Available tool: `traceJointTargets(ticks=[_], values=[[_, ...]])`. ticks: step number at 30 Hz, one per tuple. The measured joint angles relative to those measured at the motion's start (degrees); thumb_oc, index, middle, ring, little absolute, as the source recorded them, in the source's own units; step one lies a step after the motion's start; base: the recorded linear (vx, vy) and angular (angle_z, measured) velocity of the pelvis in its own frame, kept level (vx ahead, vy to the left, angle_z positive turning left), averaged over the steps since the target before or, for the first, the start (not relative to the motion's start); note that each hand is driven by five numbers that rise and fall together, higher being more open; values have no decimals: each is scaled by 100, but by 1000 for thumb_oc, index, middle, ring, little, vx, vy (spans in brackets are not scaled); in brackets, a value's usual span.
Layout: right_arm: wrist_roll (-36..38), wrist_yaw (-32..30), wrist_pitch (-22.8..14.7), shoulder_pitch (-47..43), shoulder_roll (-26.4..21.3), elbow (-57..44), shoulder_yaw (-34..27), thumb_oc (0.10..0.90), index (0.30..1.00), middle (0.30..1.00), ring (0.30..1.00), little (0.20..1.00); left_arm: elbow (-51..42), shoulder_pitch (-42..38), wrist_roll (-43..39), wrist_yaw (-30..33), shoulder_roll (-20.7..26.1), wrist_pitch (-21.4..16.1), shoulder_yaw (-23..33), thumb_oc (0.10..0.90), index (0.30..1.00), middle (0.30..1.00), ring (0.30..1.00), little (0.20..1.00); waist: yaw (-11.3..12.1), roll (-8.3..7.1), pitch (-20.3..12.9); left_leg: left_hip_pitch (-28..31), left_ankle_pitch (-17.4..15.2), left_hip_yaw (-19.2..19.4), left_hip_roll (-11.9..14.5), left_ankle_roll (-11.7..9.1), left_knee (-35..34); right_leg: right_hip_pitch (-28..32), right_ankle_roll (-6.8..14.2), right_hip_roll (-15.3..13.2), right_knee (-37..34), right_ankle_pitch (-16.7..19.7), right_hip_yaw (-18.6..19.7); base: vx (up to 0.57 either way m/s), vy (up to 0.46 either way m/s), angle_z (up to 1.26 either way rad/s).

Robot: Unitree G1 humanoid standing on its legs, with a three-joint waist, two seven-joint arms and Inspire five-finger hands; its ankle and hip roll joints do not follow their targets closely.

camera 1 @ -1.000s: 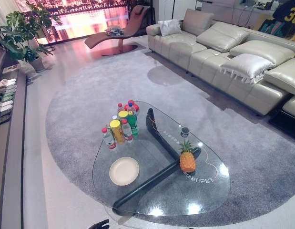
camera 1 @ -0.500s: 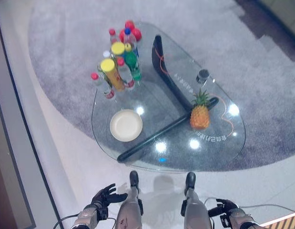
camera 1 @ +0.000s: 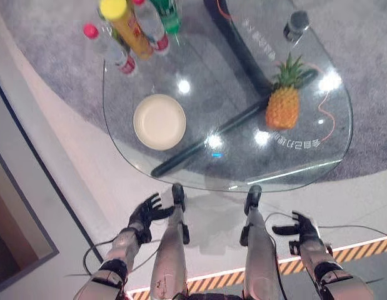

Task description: Pick up the fruit to the plate

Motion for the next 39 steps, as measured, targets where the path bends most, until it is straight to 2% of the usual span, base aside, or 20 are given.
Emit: traceJointTargets(ticks=[5,9,20,34,39], values=[[6,-576,-306,-114,1,-348,1,800,900,900,900,900,10,-11,-336,352,10,-197,61,800,900,900,900,900,-36,-30,12,-486,-85,-98,-79,57,407,-649,-28,-99,774,-280,206,1,-21,5],[5,-799,-432,-174,14,-462,2,800,900,900,900,900,6,-9,-429,541,19,-356,222,800,900,900,900,900,-40,-71,31,-923,-144,-121,-102,57,741,-1177,-55,-132,1307,-441,324,-6,-33,5],[78,-946,-501,-354,26,-543,5,800,900,900,900,900,-86,-67,-424,833,28,-581,245,800,900,900,900,900,-56,-224,103,-1505,-189,-280,-95,6,1125,-1815,-126,-95,1806,-562,443,4,-10,1],[125,-953,-596,-501,44,-525,10,800,900,900,900,900,-85,-81,-422,827,209,-620,247,800,900,900,900,900,-47,-281,111,-1582,-207,-341,-98,-7,1190,-1836,-125,-88,1820,-591,422,-1,-9,1],[191,-1285,-496,-542,14,-294,-11,800,900,900,900,900,-85,-100,-421,818,215,-629,243,800,900,900,900,900,-50,-299,111,-1587,-208,-346,-91,-7,1181,-1834,-125,-81,1803,-591,413,0,0,0]])
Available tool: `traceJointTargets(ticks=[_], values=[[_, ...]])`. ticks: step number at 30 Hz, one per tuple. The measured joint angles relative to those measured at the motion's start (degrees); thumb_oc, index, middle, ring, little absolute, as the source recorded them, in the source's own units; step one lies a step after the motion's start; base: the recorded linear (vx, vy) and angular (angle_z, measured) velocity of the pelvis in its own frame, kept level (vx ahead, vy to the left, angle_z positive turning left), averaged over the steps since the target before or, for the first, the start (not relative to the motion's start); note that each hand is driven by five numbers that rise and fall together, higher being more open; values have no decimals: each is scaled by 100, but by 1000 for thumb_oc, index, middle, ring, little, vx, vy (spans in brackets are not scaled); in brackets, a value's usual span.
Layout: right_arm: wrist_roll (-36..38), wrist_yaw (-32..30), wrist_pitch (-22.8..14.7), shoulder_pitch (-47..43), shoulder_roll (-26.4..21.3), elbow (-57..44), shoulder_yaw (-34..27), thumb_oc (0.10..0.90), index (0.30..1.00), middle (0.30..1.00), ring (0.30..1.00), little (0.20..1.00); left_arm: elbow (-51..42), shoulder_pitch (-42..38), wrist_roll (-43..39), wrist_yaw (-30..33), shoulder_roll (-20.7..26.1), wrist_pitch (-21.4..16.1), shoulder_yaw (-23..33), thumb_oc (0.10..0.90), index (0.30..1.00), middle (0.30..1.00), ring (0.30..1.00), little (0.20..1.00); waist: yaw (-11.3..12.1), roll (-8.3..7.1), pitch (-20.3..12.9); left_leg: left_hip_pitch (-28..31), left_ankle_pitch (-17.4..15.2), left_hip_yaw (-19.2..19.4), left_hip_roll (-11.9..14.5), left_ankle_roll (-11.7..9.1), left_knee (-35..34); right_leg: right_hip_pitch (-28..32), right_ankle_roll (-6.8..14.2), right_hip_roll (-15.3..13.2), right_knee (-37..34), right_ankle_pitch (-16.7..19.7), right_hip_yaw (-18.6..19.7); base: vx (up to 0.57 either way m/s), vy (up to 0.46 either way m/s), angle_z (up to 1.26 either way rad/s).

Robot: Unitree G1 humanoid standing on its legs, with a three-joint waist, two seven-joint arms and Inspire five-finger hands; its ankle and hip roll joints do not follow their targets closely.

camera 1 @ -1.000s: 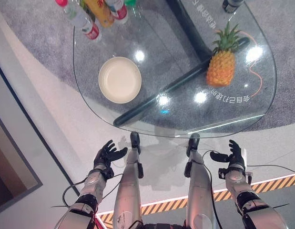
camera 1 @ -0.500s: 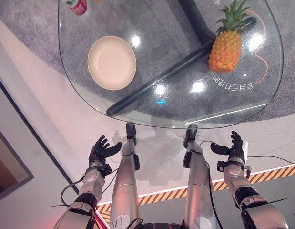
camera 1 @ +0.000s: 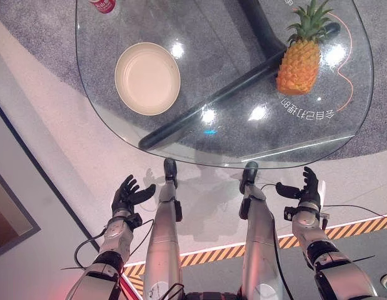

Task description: Pick up the fruit to the plate

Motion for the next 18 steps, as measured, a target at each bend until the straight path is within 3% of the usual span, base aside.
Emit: traceJointTargets(ticks=[11,18], values=[[1021,-784,161,-286,-418,445,-670,800,900,900,900,900,-4,-37,0,-10,225,-56,-20,800,900,900,900,900,13,-60,3,-6,0,-69,16,-3,-14,56,-9,5,-47,-2,-93,1,-15,0],[1755,-1121,-124,-623,-715,59,-1051,800,900,900,900,900,-17,-56,0,-4,265,-37,-37,800,900,900,900,900,32,-61,4,-6,1,-86,15,-4,-61,101,-17,8,-119,14,-140,0,0,0]])
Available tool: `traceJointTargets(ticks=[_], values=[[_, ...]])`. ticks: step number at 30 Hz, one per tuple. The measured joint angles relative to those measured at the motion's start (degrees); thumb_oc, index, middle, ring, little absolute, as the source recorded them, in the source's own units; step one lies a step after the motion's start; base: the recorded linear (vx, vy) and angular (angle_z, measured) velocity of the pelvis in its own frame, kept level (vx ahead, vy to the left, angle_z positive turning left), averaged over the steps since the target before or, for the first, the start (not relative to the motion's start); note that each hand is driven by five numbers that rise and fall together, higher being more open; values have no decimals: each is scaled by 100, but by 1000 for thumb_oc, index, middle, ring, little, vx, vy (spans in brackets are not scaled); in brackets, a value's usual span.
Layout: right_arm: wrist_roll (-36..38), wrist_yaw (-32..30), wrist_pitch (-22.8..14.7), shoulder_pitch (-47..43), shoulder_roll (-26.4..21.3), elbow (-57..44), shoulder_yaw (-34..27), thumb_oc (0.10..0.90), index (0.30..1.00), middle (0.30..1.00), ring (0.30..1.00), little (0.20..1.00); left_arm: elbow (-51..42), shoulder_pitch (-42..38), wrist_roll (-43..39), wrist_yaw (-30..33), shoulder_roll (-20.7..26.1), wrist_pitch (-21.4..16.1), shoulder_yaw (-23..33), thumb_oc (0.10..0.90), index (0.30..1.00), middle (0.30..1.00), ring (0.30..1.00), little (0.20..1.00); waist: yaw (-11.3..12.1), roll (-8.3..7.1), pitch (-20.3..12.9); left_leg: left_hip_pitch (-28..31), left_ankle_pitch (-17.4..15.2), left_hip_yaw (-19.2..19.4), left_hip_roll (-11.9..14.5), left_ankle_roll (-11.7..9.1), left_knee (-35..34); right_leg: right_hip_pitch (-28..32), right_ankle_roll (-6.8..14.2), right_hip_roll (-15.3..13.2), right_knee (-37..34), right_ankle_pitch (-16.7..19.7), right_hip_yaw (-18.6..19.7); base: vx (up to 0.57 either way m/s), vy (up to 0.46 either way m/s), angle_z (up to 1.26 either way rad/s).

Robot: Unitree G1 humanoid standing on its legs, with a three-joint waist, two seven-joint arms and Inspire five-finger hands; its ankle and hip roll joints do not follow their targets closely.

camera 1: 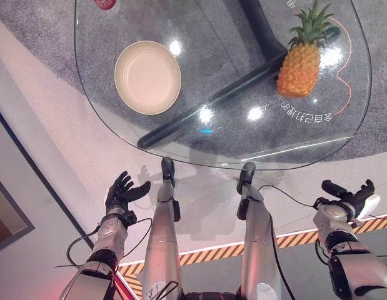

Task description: Pick up the fruit to the plate

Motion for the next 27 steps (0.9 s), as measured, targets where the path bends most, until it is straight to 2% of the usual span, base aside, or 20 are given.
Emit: traceJointTargets(ticks=[6,13,18,27], values=[[284,-469,-289,-398,-220,-724,-42,800,900,900,900,900,-167,-3,-2,11,6,3,-184,800,900,900,900,900,41,0,0,-5,0,9,-4,0,-27,5,3,0,-49,43,-6,-1,6,0],[290,-1345,-635,-586,-376,-1719,-46,800,900,900,900,900,-373,-3,-10,39,8,22,-215,800,900,900,900,900,117,0,0,-26,3,11,-20,-7,-44,0,18,-10,-90,40,-11,-4,38,1],[-43,-1924,-880,-675,-382,-2420,-56,800,900,900,900,900,-402,-5,-17,49,10,64,-210,800,900,900,900,900,114,1,0,-102,2,13,-37,-4,-44,-69,23,-23,-101,43,-11,5,40,1],[-1073,-2019,-756,-595,-382,-3933,7,800,900,900,900,900,-435,-3,-16,46,-20,139,-188,800,900,900,900,900,107,2,1,-106,8,35,-53,-9,-118,-86,52,-35,-183,66,-4,6,35,0]])
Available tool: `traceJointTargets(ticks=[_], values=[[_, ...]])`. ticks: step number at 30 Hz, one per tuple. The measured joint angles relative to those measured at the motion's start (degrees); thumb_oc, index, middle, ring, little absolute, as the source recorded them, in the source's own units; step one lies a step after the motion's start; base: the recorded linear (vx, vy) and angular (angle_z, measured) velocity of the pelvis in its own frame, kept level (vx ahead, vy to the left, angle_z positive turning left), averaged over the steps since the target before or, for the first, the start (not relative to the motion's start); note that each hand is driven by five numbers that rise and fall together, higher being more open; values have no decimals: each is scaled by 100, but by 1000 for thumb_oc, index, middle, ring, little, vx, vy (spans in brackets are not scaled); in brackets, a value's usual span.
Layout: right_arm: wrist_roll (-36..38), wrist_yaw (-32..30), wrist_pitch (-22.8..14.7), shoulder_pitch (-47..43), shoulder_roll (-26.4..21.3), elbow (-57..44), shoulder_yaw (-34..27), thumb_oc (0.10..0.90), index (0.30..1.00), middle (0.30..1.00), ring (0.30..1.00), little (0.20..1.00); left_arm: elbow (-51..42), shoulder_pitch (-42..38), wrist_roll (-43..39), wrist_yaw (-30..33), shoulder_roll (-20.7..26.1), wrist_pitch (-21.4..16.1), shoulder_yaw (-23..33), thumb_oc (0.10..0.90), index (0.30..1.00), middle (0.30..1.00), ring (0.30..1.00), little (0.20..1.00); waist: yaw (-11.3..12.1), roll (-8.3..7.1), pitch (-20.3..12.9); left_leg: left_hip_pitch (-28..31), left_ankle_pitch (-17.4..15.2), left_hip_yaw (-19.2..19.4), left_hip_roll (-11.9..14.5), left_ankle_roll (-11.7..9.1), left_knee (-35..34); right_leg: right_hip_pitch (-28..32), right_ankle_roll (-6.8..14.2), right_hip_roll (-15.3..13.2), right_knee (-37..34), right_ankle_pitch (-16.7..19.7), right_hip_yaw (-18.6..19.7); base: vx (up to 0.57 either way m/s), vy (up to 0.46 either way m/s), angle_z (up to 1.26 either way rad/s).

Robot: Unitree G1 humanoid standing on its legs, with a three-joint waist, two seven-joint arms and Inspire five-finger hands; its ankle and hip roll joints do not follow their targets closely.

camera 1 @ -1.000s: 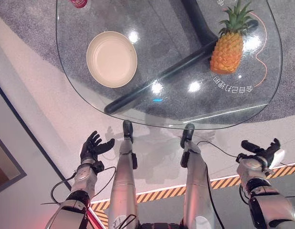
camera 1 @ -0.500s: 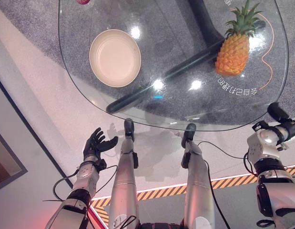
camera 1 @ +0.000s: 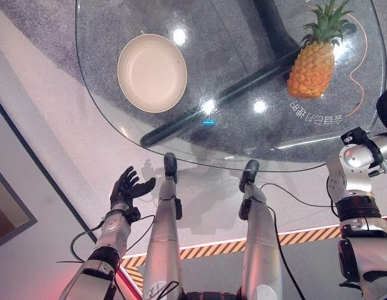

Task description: Pick up the fruit to the plate

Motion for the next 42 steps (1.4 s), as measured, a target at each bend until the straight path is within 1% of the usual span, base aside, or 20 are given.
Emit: traceJointTargets(ticks=[2,4,8,14,16,19,25,29,36,42], values=[[-183,105,94,6,0,-231,106,800,900,900,900,900,-11,0,1,-5,-8,-5,11,800,900,900,900,900,-1,0,0,4,-2,1,-11,2,-3,1,9,-12,5,8,1,0,0,0],[-192,257,254,22,0,-441,244,800,900,900,900,900,-23,0,1,-9,-16,-7,33,800,900,900,900,900,3,0,0,7,-5,5,-21,7,-11,1,13,-23,1,10,1,0,0,0],[-205,768,539,49,18,-672,584,800,900,900,900,900,-59,13,7,-9,-72,-18,99,800,900,900,900,900,14,1,0,19,-5,13,-23,8,-12,5,15,-26,7,12,5,0,0,0],[-197,1628,922,177,99,-844,825,800,900,900,900,900,-70,79,18,-13,-128,-39,128,800,900,900,900,900,11,2,-1,28,-5,22,-23,8,-12,9,15,-28,4,12,7,0,0,0],[-115,1867,1014,216,166,-843,857,800,900,900,900,900,-73,86,18,-17,-130,-42,129,800,900,900,900,900,12,2,-1,39,-5,34,-21,8,-14,10,14,-29,6,13,9,0,0,0],[-115,2116,1042,321,222,-844,966,800,900,900,900,900,-73,86,19,-27,-132,-43,134,800,900,900,900,900,10,2,-1,52,-4,50,-21,8,-25,10,14,-32,6,14,16,0,0,0],[53,2321,1128,401,271,-844,983,800,900,900,900,900,-70,113,21,-30,-230,-58,231,800,900,900,900,900,3,3,-1,78,-4,63,-20,9,-36,23,14,-34,9,14,23,0,0,0],[95,2327,1179,397,272,-874,983,800,900,900,900,900,-71,115,23,-30,-275,-58,228,800,900,900,900,900,-1,4,-2,85,-4,66,-20,9,-41,27,14,-34,9,14,25,0,0,0],[107,2314,1497,392,272,-877,983,800,900,900,900,900,-70,115,23,-28,-287,-58,228,800,900,900,900,900,4,4,-2,90,-3,68,-20,9,-62,25,14,-35,4,13,25,0,0,0],[331,2307,1562,366,273,-871,983,800,900,900,900,900,-70,115,22,-26,-287,-57,221,800,900,900,900,900,6,5,-2,105,1,74,-20,10,-88,25,15,-36,2,12,25,0,0,0]])
